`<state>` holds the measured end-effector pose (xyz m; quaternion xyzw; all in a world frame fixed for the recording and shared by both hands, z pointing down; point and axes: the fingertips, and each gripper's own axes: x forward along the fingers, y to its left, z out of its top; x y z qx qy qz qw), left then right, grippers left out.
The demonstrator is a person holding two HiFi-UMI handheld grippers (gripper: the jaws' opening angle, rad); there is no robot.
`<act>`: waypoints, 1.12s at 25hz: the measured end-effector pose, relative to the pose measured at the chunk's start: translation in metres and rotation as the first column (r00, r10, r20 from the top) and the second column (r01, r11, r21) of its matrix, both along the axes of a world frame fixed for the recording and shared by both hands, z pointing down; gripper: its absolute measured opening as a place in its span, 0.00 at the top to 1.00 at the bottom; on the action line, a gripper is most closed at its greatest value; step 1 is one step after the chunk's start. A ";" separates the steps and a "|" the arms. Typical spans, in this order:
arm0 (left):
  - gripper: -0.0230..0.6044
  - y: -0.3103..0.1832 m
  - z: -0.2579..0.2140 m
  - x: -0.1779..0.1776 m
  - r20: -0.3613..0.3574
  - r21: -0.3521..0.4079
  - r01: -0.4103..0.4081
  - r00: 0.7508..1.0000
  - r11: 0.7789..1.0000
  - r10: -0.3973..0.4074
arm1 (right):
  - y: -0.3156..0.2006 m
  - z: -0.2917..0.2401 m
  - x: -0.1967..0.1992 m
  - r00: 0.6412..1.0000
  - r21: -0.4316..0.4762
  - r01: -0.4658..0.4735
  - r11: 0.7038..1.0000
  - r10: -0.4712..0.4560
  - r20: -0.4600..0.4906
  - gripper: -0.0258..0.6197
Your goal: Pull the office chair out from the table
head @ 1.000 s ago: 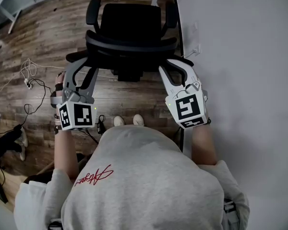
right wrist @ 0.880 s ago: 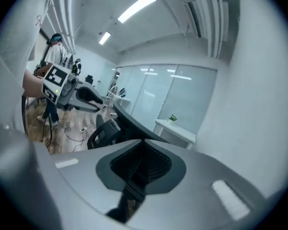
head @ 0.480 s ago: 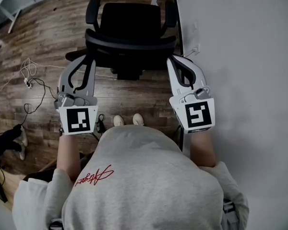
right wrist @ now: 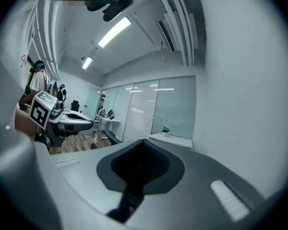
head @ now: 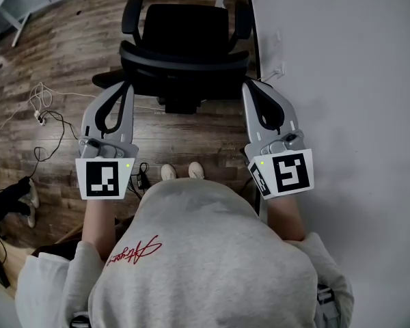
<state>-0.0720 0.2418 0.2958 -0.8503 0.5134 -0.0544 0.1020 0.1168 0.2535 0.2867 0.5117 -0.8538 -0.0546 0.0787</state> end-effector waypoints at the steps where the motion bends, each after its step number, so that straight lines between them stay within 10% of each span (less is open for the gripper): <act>1: 0.97 0.001 -0.001 0.000 -0.005 -0.001 -0.002 1.000 1.000 0.002 | 0.000 0.000 0.000 1.000 0.001 -0.002 1.000 0.002 -0.010 0.96; 28: 0.97 0.007 -0.002 0.025 0.026 -0.005 -0.041 0.999 0.999 0.041 | 0.003 -0.001 0.011 0.999 0.020 0.018 1.000 -0.017 -0.046 0.96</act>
